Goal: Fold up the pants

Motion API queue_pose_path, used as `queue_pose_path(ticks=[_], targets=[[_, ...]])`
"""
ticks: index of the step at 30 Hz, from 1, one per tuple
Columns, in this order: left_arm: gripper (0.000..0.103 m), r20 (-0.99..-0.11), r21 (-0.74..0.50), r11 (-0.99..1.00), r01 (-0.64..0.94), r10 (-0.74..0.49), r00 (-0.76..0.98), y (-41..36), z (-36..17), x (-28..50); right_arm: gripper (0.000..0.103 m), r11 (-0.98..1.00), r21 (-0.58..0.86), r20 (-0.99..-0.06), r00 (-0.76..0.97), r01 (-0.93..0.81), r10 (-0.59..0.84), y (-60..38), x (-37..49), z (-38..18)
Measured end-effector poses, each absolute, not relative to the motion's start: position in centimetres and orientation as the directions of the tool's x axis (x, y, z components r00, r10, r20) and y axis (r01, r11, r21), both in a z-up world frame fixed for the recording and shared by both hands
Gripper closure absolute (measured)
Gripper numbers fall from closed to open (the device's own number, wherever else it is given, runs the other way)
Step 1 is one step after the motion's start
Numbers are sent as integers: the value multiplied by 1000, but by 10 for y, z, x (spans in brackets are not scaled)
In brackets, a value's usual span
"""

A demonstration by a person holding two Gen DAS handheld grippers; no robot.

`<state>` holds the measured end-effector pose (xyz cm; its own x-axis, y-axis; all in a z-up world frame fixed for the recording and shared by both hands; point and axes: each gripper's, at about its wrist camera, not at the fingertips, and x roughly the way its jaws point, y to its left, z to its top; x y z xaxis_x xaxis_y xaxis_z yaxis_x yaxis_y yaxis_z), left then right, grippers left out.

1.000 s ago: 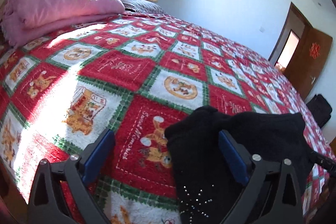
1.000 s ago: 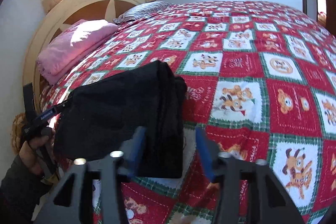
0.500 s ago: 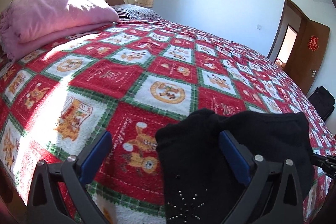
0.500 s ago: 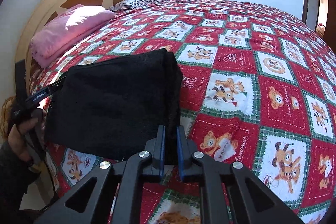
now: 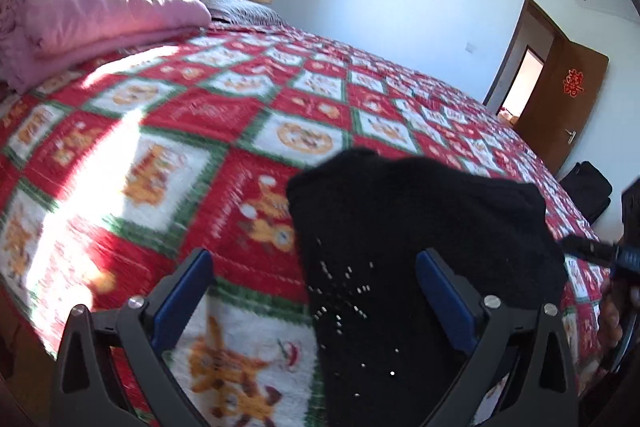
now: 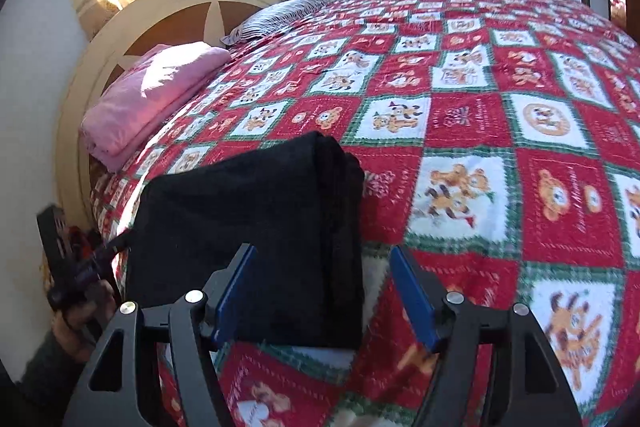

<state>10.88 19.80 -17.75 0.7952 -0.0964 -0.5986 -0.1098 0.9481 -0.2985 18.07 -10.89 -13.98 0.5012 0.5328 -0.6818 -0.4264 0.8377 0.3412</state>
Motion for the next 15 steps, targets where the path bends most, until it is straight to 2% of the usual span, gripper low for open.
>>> queue_pose_path(ticks=[3,4,6,7,8,12,15], targets=[[2,-574,-305,947,-99,-100,812,188,-182,108,34,794,426,-703,394,-434,592,-95,203,-151],[5,-573,-304,948,-91,-106,812,185,-181,109,45,782,457,-712,352,-424,608,-89,212,-158],[13,-573,-308,948,-79,-118,811,185,-179,110,58,793,439,-725,354,-422,590,-83,217,-162],[21,-576,-311,947,-75,-125,808,185,-177,111,68,788,443,-719,355,-428,598,-81,218,-160],[26,-583,-313,947,-78,-127,802,184,-175,111,72,781,447,-711,357,-435,606,-80,219,-156],[25,-614,-285,951,-123,-83,785,174,-171,113,75,792,401,-714,385,-460,585,-75,228,-135],[13,-618,-212,964,-160,-6,786,165,-170,116,75,795,389,-716,390,-465,579,-79,234,-133]])
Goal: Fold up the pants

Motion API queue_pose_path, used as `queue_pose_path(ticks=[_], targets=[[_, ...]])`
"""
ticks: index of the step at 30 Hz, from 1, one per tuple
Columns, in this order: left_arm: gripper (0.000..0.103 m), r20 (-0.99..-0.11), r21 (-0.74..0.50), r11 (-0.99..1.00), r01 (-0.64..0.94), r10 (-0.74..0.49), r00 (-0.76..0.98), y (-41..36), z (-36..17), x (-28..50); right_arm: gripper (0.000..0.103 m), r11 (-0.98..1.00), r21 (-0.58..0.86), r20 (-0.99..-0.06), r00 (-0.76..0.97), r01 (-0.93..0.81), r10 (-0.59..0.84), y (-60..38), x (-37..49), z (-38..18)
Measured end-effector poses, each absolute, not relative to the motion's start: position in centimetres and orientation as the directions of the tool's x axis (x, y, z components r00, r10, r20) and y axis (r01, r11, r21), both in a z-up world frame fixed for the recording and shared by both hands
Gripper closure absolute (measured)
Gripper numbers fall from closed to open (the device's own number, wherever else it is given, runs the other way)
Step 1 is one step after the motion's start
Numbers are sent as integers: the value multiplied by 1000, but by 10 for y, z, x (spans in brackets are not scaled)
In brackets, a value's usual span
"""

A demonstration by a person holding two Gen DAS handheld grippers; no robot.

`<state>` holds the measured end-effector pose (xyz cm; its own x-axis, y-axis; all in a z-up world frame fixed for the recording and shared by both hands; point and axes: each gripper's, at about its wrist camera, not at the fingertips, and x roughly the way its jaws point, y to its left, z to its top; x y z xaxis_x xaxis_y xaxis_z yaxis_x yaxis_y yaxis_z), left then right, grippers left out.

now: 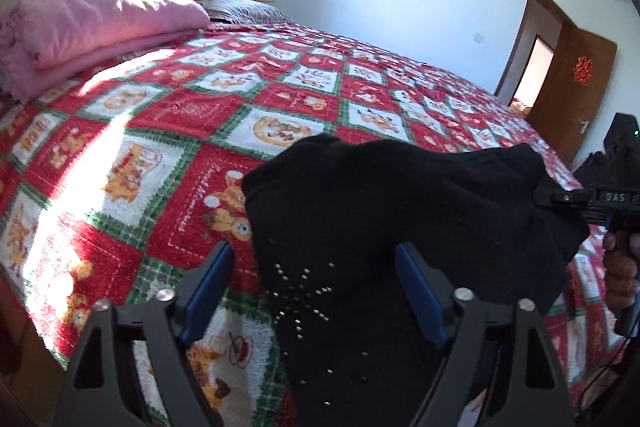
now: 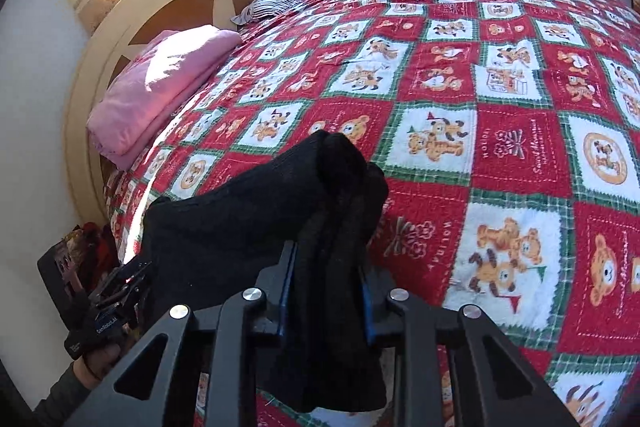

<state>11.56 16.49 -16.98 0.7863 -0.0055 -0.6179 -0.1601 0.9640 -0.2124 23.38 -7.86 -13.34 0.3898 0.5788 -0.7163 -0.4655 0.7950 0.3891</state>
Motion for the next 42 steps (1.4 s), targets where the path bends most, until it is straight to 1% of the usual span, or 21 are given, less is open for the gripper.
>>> queue_pose_path(ticks=[3,6,7,11,13,15,18,23,25,28,30,31,33,34,42], targets=[[1,-624,-188,967,-172,18,781,163,-176,119,75,814,367,-737,393,-450,550,-87,234,-154],[0,-622,-204,961,-188,21,783,165,-179,121,73,780,491,-691,373,-387,620,-107,242,-170],[0,-624,-201,960,-193,27,781,164,-178,121,72,775,509,-686,368,-374,628,-109,243,-172],[0,-627,-174,964,-200,48,778,161,-175,119,67,796,467,-699,391,-385,599,-107,233,-166],[0,-632,-184,961,-204,43,774,162,-175,118,50,814,441,-710,407,-378,574,-108,229,-165],[0,-636,-184,961,-204,42,770,162,-175,117,48,827,419,-713,427,-375,555,-110,223,-163],[0,-637,-172,965,-198,45,769,160,-173,114,32,866,355,-733,470,-353,492,-112,217,-159],[0,-641,-182,962,-205,42,766,160,-175,113,32,879,339,-738,485,-335,469,-115,215,-159],[0,-642,-166,964,-206,53,765,158,-173,112,32,884,331,-740,491,-330,460,-116,212,-157],[0,-641,-149,966,-213,70,764,156,-172,111,31,884,336,-707,533,-326,465,-120,202,-150],[0,-643,-154,964,-217,69,763,156,-173,111,31,864,363,-686,527,-349,501,-120,193,-149],[0,-643,-157,963,-220,69,763,156,-173,110,32,857,368,-688,514,-362,512,-118,189,-152],[0,-645,-154,962,-224,74,761,155,-173,110,31,878,292,-735,499,-379,459,-109,183,-163],[0,-647,-150,963,-226,78,759,154,-173,109,31,880,263,-718,529,-396,453,-108,178,-164],[0,-654,-102,972,-214,96,750,143,-170,101,31,885,266,-719,534,-381,446,-113,177,-165]])
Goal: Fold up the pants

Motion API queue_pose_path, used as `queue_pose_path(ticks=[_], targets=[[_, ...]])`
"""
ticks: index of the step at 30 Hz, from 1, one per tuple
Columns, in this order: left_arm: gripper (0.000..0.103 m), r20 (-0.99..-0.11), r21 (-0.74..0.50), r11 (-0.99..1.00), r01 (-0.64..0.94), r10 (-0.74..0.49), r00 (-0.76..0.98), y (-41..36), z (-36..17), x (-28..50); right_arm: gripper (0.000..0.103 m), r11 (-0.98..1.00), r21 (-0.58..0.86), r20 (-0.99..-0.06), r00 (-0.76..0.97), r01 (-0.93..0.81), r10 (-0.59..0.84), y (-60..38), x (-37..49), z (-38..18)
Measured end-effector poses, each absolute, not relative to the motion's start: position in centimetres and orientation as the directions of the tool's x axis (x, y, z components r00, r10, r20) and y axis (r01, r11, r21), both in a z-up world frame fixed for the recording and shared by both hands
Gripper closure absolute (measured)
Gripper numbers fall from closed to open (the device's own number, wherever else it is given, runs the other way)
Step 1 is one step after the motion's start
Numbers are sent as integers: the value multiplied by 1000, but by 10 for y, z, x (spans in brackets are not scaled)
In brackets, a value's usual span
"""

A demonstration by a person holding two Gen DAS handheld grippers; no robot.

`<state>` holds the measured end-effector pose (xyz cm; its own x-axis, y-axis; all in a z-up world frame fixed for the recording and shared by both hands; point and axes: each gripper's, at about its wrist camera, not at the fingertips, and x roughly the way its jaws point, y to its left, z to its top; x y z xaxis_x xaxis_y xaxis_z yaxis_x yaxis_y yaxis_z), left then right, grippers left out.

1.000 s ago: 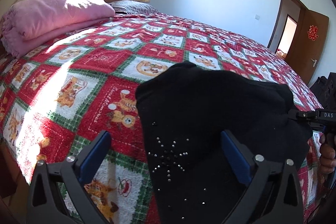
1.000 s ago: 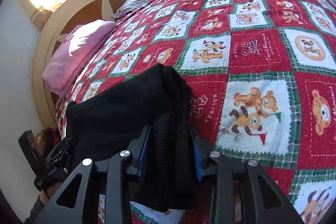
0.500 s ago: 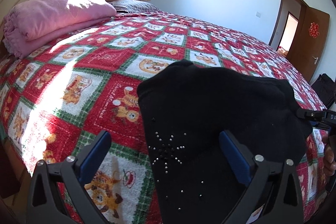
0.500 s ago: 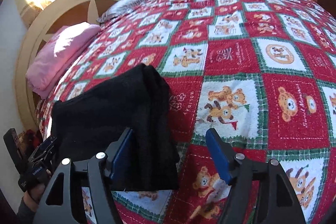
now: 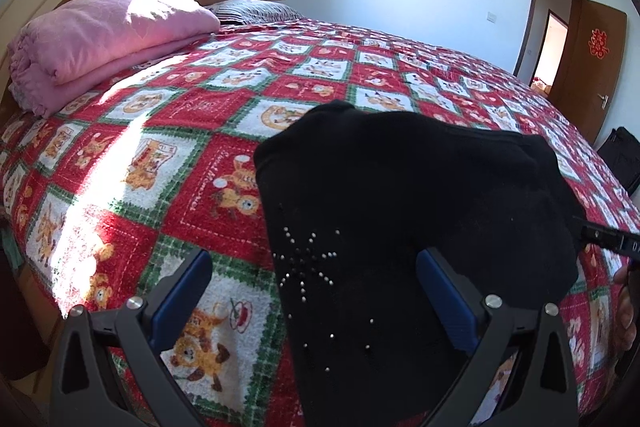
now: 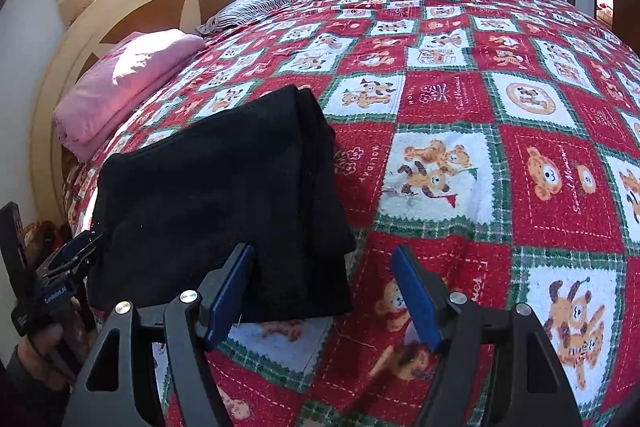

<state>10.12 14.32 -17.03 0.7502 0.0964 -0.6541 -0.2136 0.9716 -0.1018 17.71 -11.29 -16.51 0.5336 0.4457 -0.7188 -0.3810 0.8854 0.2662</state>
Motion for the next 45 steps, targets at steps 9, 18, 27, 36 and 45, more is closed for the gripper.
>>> queue_pose_path(ticks=[9,18,27,36,45], targets=[[0,-663,-49,982,-184,106,741,134,-168,96,24,920,211,-727,576,-330,373,-130,168,-156],[0,-609,-26,980,-198,141,780,125,-134,74,23,935,118,-654,682,-335,327,-130,128,-112],[0,-498,-17,988,-154,125,858,114,-74,33,23,913,23,-542,763,-406,353,-113,66,-55],[0,-338,-19,982,-188,170,926,119,-27,-5,23,914,-90,-359,869,-396,341,-102,2,-1],[0,-297,-18,975,-220,205,933,125,-17,-12,22,911,-90,-330,875,-403,354,-99,-9,13]])
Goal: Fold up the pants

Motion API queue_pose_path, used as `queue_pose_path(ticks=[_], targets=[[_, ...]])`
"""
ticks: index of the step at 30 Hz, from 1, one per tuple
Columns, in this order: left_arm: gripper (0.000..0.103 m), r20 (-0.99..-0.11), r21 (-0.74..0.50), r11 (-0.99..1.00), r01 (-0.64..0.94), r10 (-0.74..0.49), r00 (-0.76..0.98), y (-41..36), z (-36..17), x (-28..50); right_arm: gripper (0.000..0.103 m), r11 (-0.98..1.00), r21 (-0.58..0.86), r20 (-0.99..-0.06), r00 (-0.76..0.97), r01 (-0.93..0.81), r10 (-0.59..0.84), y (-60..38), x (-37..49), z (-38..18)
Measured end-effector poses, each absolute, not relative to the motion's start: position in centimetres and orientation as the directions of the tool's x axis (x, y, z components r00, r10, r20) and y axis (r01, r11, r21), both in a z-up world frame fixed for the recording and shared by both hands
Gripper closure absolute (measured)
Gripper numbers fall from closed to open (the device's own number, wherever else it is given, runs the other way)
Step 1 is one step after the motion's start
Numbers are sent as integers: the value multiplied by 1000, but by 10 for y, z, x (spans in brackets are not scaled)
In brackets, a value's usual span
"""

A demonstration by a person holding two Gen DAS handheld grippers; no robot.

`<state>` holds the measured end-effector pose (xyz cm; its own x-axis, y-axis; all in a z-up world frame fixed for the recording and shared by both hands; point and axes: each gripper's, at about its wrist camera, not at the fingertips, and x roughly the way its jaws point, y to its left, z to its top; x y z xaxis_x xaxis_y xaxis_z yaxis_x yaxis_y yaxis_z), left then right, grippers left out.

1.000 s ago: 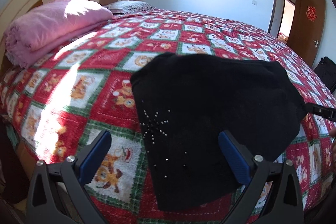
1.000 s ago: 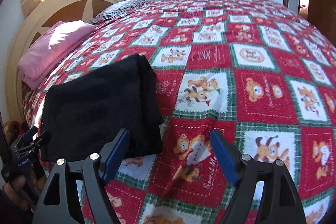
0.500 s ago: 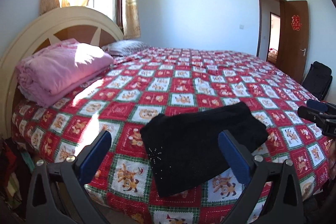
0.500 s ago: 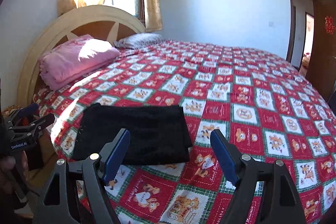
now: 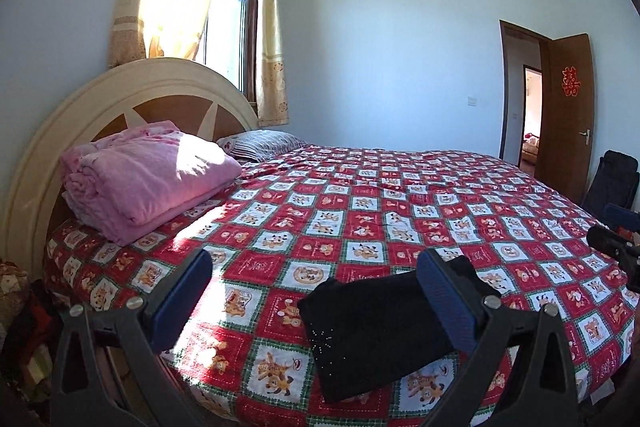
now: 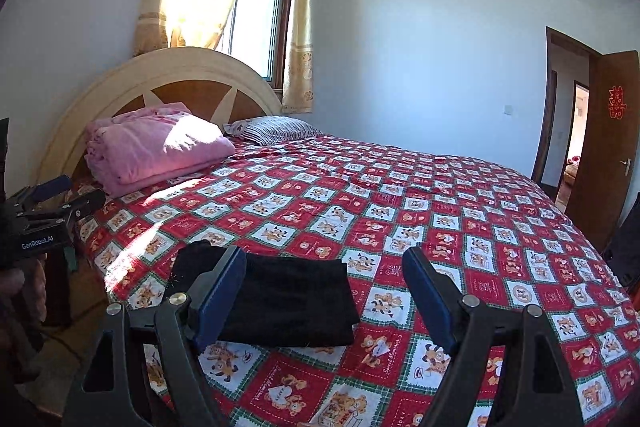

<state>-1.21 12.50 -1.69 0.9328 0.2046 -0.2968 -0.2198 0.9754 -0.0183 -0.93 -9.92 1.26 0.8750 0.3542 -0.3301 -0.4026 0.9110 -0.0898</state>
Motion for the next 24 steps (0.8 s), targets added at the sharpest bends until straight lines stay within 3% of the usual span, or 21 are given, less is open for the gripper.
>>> queue_pose_path(ticks=[24], targets=[[0,-311,38,980,-196,198,929,111,-19,-12,18,917,-85,-310,885,-389,347,-104,-11,9]])
